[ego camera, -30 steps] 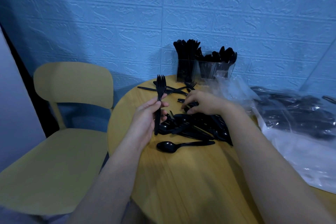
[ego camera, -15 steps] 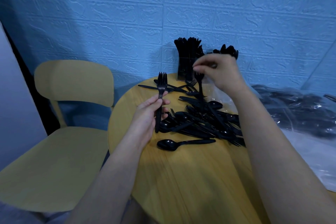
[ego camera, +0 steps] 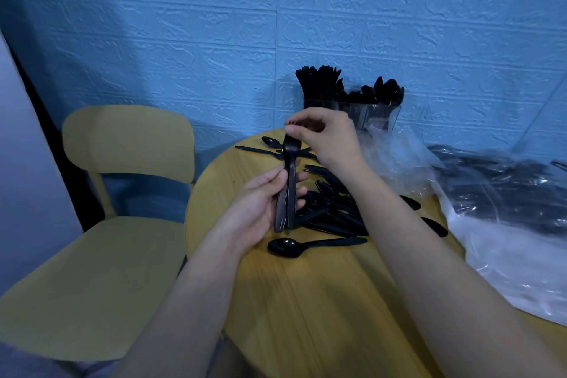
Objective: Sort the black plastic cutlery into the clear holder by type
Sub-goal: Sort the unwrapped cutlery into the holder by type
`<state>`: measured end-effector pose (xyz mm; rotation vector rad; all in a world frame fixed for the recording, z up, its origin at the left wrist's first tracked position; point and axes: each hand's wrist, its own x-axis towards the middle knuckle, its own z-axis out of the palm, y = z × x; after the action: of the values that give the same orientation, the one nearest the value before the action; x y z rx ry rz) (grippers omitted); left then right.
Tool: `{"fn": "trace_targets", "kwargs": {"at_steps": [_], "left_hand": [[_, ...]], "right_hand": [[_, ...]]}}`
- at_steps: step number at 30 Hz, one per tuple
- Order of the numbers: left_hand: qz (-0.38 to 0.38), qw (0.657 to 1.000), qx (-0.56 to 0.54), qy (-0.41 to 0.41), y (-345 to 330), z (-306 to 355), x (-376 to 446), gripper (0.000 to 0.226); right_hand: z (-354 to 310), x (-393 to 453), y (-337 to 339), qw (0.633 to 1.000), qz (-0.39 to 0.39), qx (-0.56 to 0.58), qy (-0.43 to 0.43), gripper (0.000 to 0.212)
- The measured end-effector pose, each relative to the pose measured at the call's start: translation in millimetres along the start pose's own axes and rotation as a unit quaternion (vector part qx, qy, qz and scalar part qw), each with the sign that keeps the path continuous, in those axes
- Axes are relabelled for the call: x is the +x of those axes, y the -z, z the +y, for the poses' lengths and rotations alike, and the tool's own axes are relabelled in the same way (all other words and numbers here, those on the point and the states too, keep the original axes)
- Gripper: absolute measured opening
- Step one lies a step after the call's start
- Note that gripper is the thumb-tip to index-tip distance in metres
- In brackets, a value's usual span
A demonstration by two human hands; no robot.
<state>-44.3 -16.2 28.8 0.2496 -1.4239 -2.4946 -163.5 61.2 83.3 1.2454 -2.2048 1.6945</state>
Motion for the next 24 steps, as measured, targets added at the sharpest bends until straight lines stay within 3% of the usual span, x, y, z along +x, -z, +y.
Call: {"fn": "trace_targets", "kwargs": {"at_steps": [7, 9, 12, 16, 19, 24], "left_hand": [[0.030, 0.999, -0.041, -0.020, 4.5, 1.2, 2.9, 0.028], [0.054, 0.996, -0.054, -0.037, 8.4, 2.8, 4.5, 0.027], [0.095, 0.991, -0.078, -0.046, 13.5, 3.8, 6.9, 0.030], [0.133, 0.985, -0.106, -0.039, 17.5, 5.2, 8.2, 0.035], [0.141, 0.983, -0.107, -0.042, 17.8, 5.1, 8.1, 0.034], [0.138, 0.985, -0.082, -0.056, 18.5, 3.5, 7.3, 0.029]], "right_hand": [[9.6, 0.7, -5.6, 1.000, -0.008, -0.012, 0.005, 0.022], [18.6, 3.8, 4.5, 0.992, -0.093, -0.079, -0.028, 0.020], [34.9, 3.2, 12.1, 0.936, -0.273, -0.215, -0.049, 0.026], [40.9, -3.6, 8.1, 0.886, -0.392, -0.242, -0.054, 0.029], [45.6, -5.1, 5.4, 0.893, -0.380, -0.231, -0.063, 0.019], [40.0, 0.3, 14.6, 0.949, -0.258, -0.172, -0.056, 0.005]]}}
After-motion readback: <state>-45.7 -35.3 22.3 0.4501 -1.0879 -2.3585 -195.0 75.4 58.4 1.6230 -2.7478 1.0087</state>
